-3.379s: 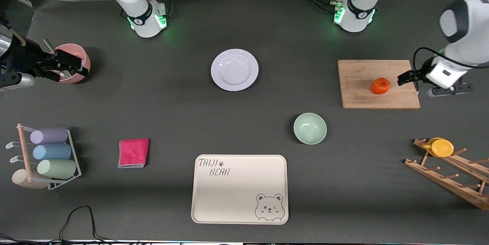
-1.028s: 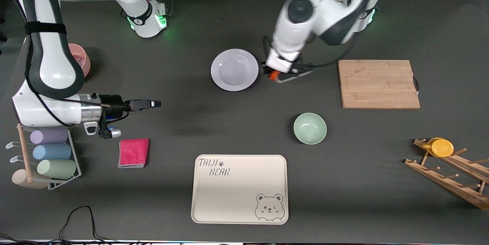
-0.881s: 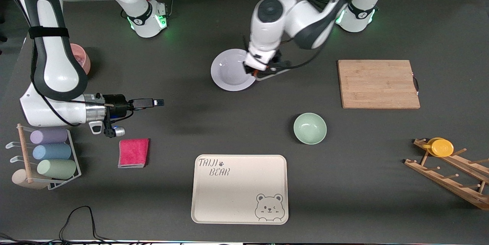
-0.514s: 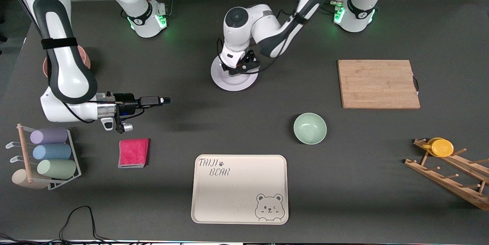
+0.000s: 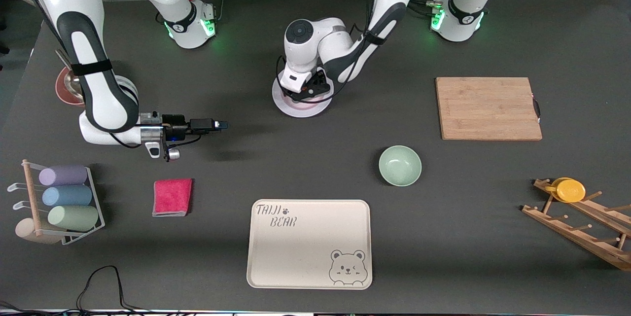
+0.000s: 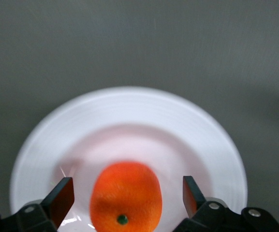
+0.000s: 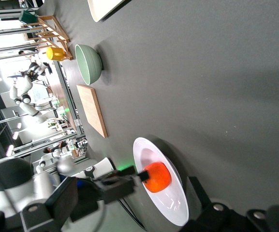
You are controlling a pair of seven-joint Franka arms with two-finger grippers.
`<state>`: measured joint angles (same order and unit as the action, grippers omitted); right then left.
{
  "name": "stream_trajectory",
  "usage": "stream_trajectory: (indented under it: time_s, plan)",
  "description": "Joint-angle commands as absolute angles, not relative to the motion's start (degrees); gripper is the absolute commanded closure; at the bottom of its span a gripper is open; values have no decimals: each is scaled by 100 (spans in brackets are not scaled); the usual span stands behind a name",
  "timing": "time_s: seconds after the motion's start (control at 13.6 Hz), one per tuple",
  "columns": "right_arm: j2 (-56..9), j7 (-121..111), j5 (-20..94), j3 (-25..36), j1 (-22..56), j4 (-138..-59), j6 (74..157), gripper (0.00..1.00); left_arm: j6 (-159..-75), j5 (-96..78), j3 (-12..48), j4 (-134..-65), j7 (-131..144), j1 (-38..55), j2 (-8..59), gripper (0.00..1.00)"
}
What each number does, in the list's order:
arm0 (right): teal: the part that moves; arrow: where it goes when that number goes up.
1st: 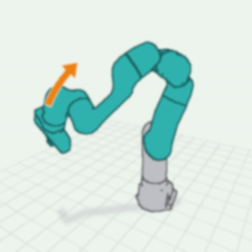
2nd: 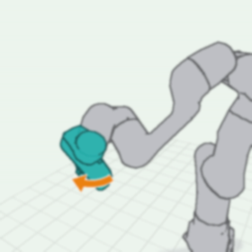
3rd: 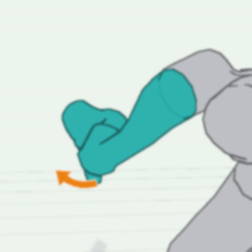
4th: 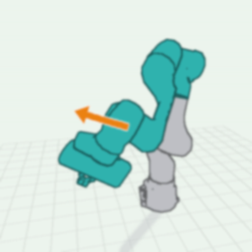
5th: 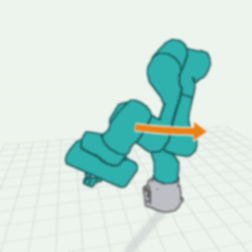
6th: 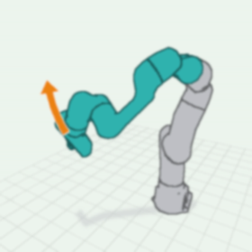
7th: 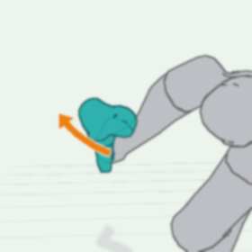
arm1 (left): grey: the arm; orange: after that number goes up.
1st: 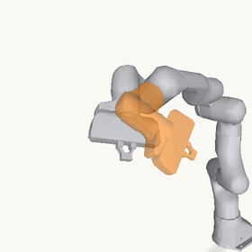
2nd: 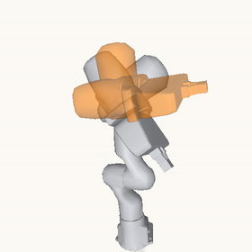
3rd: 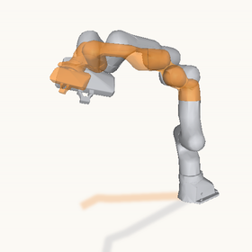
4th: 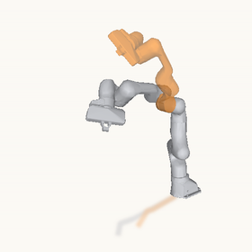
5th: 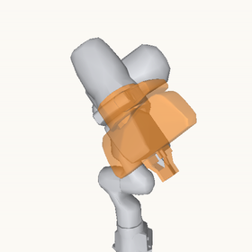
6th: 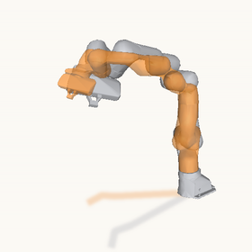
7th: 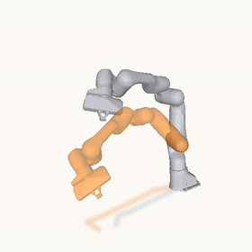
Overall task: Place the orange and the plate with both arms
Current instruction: 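Release the orange onto the plate while the right gripper reaches the plate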
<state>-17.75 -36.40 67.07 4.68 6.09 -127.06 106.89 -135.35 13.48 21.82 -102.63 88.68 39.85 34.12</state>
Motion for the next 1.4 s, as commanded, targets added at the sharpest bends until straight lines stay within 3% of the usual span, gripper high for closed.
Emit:
stream_trajectory:
  time_s: [0.0, 0.37, 0.81, 0.95, 1.32]
  plan:
    - [-1758, -3902, 6996, 483, 642, -12902, 10845, 0, -12860, 1179, 2486, -10380, 8371, 3264, 2604, 0]
    - [-1758, -4454, 7697, 483, 922, -13402, 11020, 0, -11859, 607, 2540, -10564, 6306, 1831, 1699, 0]
    - [-1995, -5974, 9173, 483, 1695, -14070, 11521, 0, -11303, 308, 2487, -11705, 3152, -120, 134, 0]
    - [-2100, -6484, 9727, 483, 1994, -14211, 11715, 0, -10770, -7, 2452, -11751, 2028, -779, -305, 0]
    - [-2268, -7109, 10888, 483, 2609, -14432, 11760, 0, -10073, -413, 1390, -11620, 765, -1143, -1379, 0]
